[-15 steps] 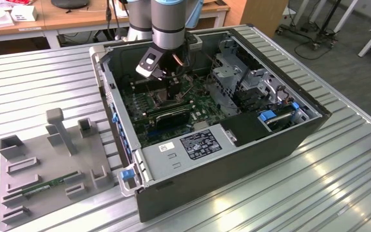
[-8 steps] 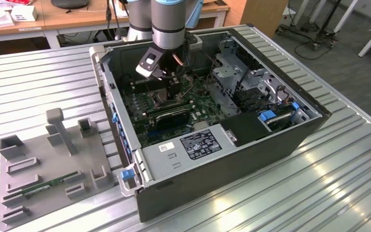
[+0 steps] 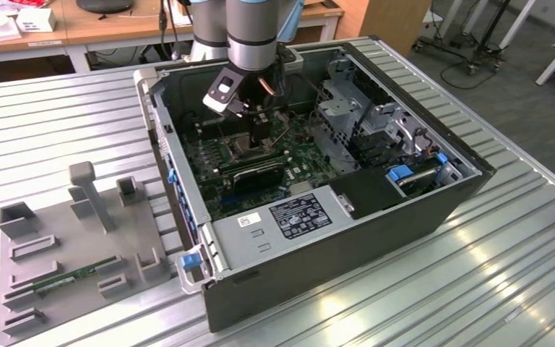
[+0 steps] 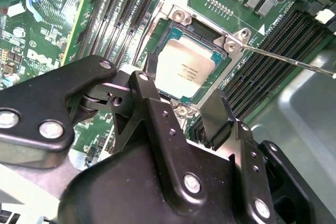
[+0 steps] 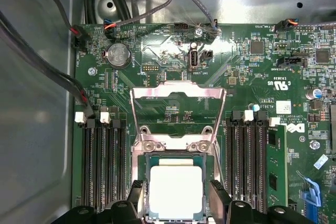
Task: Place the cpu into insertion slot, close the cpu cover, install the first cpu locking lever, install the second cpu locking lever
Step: 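Place the cpu into insertion slot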
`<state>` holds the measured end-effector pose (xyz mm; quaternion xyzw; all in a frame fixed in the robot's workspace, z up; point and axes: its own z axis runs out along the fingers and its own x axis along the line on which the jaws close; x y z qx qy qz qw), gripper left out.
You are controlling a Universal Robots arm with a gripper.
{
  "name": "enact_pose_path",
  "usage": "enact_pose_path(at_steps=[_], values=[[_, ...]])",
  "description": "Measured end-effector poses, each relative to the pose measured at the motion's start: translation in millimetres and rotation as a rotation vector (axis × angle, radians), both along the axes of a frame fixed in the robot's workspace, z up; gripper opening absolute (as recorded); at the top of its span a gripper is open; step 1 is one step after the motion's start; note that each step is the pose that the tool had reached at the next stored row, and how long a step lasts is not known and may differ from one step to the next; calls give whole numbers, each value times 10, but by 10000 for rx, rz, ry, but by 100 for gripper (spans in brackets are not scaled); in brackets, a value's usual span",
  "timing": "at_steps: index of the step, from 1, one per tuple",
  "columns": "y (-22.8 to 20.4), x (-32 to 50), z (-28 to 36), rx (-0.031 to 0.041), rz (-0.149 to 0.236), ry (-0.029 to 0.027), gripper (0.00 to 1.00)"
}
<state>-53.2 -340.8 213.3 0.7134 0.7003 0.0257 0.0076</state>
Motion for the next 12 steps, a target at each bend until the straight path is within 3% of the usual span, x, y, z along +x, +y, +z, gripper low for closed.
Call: enact_pose_path(at_steps=[8, 10, 12], values=[[0, 0, 3, -3, 1, 2, 59], [0, 0, 4, -2, 1, 1, 46], [-1, 0, 4, -3, 1, 2, 41]])
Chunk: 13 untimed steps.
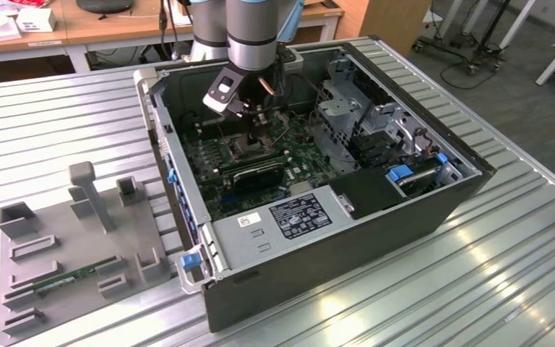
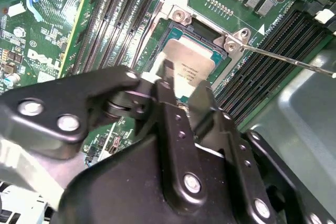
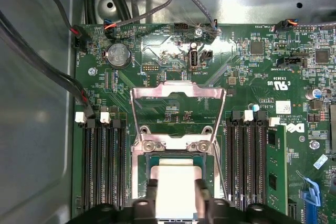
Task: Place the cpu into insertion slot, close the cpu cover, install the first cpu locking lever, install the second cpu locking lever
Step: 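Place the cpu into insertion slot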
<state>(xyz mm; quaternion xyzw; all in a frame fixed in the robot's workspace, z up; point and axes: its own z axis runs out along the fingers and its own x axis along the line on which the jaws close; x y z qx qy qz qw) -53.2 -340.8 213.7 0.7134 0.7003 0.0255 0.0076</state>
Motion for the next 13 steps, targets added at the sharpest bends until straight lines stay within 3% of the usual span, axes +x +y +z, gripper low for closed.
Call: enact_pose_path(at_steps=[4, 5, 7, 13], values=[[0, 0, 1, 1, 0, 0, 23], [0, 0, 1, 0, 0, 0, 23], [0, 0, 2, 1, 0, 0, 11], [0, 0, 3, 0, 0, 0, 11]])
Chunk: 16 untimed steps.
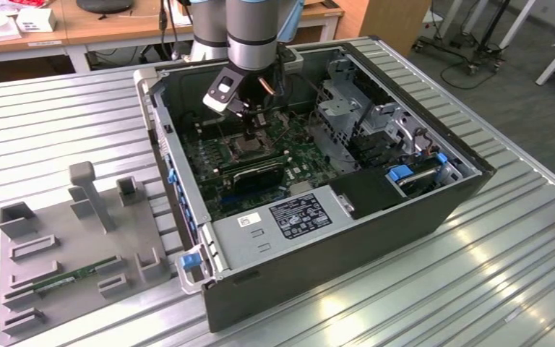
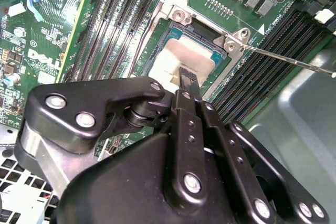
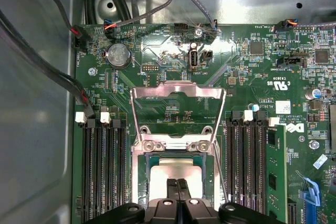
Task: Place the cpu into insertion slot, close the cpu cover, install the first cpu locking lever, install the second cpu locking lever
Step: 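Place the cpu into insertion slot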
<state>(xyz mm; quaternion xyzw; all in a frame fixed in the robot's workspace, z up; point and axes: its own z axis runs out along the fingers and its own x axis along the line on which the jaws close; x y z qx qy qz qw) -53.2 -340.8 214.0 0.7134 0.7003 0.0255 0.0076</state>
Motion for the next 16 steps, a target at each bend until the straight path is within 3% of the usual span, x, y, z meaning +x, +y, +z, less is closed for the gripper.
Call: enact_pose_path(at_steps=[8, 11, 14, 16], values=[[0, 0, 2, 1, 0, 2, 11], [0, 0, 3, -2, 1, 50, 11], [0, 0, 2, -1, 0, 139, 11], [0, 0, 3, -2, -1, 143, 11]])
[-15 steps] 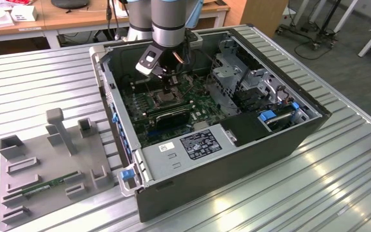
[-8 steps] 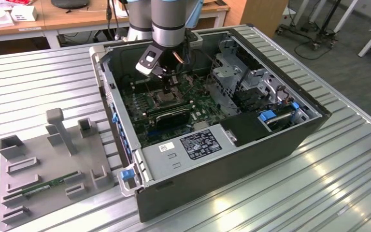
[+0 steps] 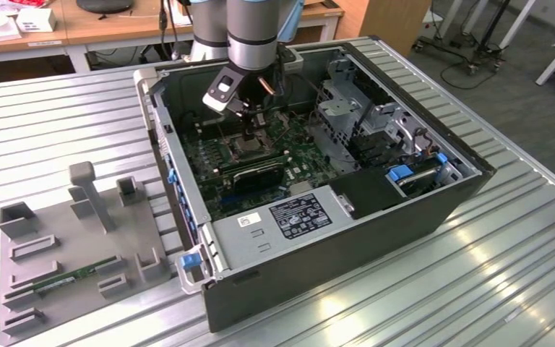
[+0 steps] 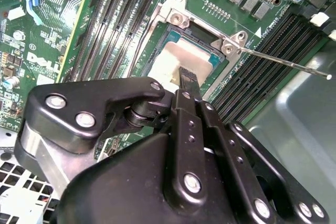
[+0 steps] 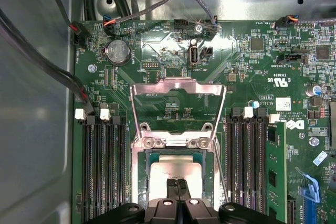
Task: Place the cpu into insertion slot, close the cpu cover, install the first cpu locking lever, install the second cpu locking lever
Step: 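Close the cpu cover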
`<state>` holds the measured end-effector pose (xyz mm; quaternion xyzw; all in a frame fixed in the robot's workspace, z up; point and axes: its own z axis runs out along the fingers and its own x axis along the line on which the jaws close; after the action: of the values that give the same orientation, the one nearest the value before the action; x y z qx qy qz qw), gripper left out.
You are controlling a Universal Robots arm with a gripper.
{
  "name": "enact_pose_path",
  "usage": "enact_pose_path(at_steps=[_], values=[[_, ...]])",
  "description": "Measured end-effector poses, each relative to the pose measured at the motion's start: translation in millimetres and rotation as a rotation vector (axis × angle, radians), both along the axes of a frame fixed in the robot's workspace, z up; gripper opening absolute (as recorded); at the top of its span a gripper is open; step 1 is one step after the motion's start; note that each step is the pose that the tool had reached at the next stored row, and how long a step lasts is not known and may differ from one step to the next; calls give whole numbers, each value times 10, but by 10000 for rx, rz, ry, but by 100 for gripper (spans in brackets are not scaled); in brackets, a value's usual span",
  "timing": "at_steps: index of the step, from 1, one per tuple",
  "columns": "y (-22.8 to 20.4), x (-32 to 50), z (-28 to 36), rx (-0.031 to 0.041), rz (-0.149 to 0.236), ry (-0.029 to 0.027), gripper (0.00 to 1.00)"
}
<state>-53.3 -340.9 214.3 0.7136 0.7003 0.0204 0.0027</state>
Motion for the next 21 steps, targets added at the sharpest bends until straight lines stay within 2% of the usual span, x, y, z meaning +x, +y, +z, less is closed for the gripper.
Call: enact_pose_path(at_steps=[2, 4, 15, 21], values=[[0, 0, -26, 1, 1, 9, 11], [1, 0, -25, 4, 1, 7, 11], [0, 0, -4, 0, 1, 10, 11], [0, 0, 30, 1, 1, 9, 11]])
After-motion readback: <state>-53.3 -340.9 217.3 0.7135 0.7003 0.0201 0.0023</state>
